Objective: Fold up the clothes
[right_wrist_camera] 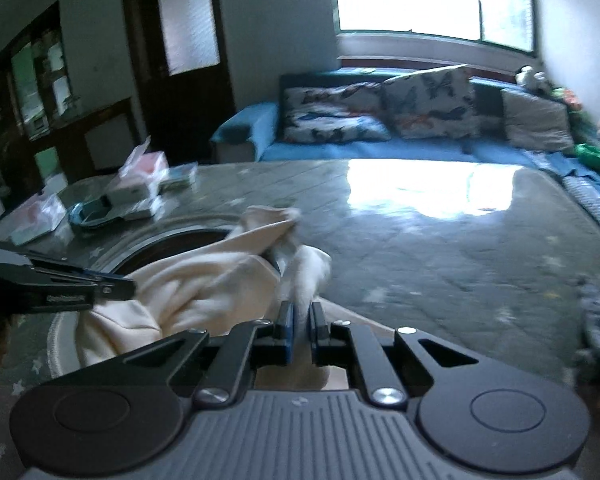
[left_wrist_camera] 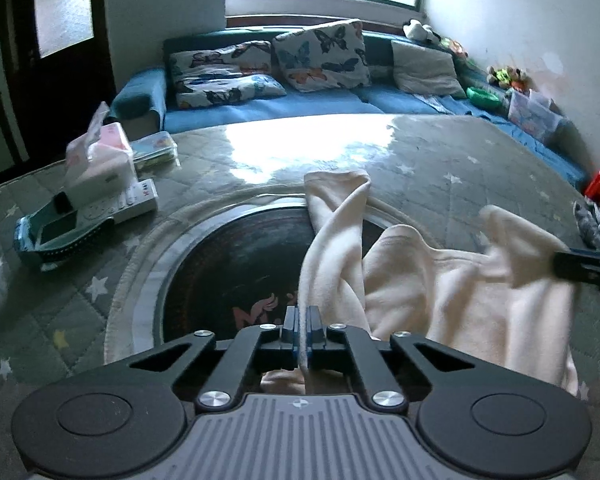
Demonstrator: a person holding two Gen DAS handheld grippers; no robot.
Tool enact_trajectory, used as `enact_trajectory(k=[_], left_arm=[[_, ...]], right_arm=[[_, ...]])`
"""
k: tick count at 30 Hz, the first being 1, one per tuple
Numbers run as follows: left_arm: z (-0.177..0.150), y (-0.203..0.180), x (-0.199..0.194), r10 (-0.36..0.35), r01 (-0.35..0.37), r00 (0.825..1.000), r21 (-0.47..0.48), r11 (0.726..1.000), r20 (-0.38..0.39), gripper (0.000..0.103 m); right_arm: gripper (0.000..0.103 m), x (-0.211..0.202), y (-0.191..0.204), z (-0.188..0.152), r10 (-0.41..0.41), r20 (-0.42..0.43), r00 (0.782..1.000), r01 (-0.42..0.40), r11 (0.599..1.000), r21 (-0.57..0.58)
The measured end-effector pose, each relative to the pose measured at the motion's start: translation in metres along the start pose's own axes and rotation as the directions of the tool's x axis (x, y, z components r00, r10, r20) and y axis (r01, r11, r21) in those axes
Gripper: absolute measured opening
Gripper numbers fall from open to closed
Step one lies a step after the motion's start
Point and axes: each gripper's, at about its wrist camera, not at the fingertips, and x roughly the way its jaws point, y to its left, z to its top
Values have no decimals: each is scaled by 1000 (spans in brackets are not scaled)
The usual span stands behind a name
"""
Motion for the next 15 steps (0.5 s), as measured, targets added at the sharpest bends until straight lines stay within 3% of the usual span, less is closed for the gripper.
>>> enact_trajectory(k=[8,15], left_arm=[[-14,23,-39,73,-70,996,-58,996,43,3],[-52,69,-86,162,-154,986,-162,975,33,2]], right_arm=[[7,-46,-38,-29,-98,26,995,97,993,62],[7,-84,-68,-52,-175,45,984,167,977,134]])
